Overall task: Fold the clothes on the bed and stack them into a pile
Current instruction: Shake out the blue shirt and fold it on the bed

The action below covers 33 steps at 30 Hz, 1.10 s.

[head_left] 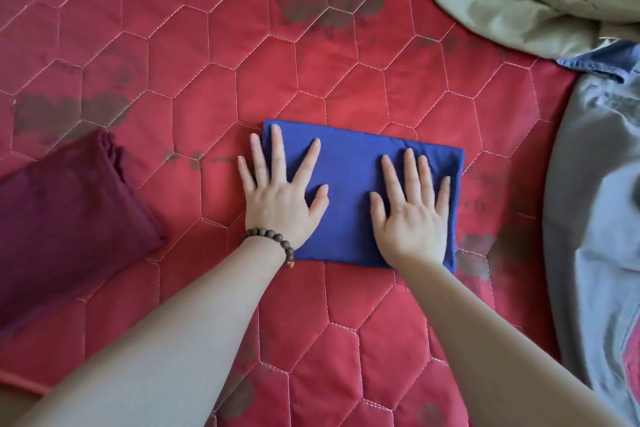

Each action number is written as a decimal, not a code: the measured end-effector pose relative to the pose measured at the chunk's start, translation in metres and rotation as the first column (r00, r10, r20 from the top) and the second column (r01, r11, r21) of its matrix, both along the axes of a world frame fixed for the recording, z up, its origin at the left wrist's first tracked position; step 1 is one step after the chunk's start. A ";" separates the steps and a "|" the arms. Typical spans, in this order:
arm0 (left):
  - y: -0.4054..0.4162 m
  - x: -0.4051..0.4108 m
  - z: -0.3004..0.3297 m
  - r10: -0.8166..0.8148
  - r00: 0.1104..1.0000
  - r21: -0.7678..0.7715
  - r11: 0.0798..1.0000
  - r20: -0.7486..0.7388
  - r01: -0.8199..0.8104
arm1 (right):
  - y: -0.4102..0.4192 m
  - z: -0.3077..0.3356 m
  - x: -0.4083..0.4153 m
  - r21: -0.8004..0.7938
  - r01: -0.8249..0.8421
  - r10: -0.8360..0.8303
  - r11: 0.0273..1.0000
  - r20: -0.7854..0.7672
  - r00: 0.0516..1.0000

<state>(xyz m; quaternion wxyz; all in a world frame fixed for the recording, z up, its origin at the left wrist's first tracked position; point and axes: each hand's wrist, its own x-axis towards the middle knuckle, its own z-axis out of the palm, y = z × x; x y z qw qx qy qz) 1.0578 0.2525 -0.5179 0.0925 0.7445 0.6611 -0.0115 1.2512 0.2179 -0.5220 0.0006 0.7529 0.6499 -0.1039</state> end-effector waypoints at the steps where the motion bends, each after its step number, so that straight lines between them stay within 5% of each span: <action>1: 0.001 0.001 0.001 0.055 0.998 -0.011 0.998 0.023 -0.055 | -0.005 0.002 0.009 -0.014 0.071 -0.071 0.997 0.006 0.997; 8: 0.000 0.003 0.024 0.334 0.916 -0.033 0.942 0.223 -0.335 | -0.014 0.028 0.026 -0.075 0.344 -0.351 0.936 -0.125 0.928; 12: -0.002 -0.009 0.033 0.425 0.817 -0.217 0.904 0.390 -0.367 | -0.001 0.041 0.024 -0.245 0.460 -0.521 0.854 -0.368 0.770; 17: -0.009 -0.031 0.041 0.405 0.740 -0.298 0.912 0.536 -0.283 | -0.001 0.050 0.029 -0.323 0.377 -0.494 0.868 -0.497 0.713; 23: -0.047 -0.064 0.070 0.385 0.723 -0.193 0.921 0.574 -0.337 | -0.014 0.074 0.005 -0.232 0.304 -0.383 0.924 -0.547 0.745; 33: -0.097 -0.257 0.117 0.523 0.689 0.007 0.794 0.501 -0.608 | 0.022 0.101 -0.199 -0.112 -0.003 -0.071 0.994 -0.658 0.749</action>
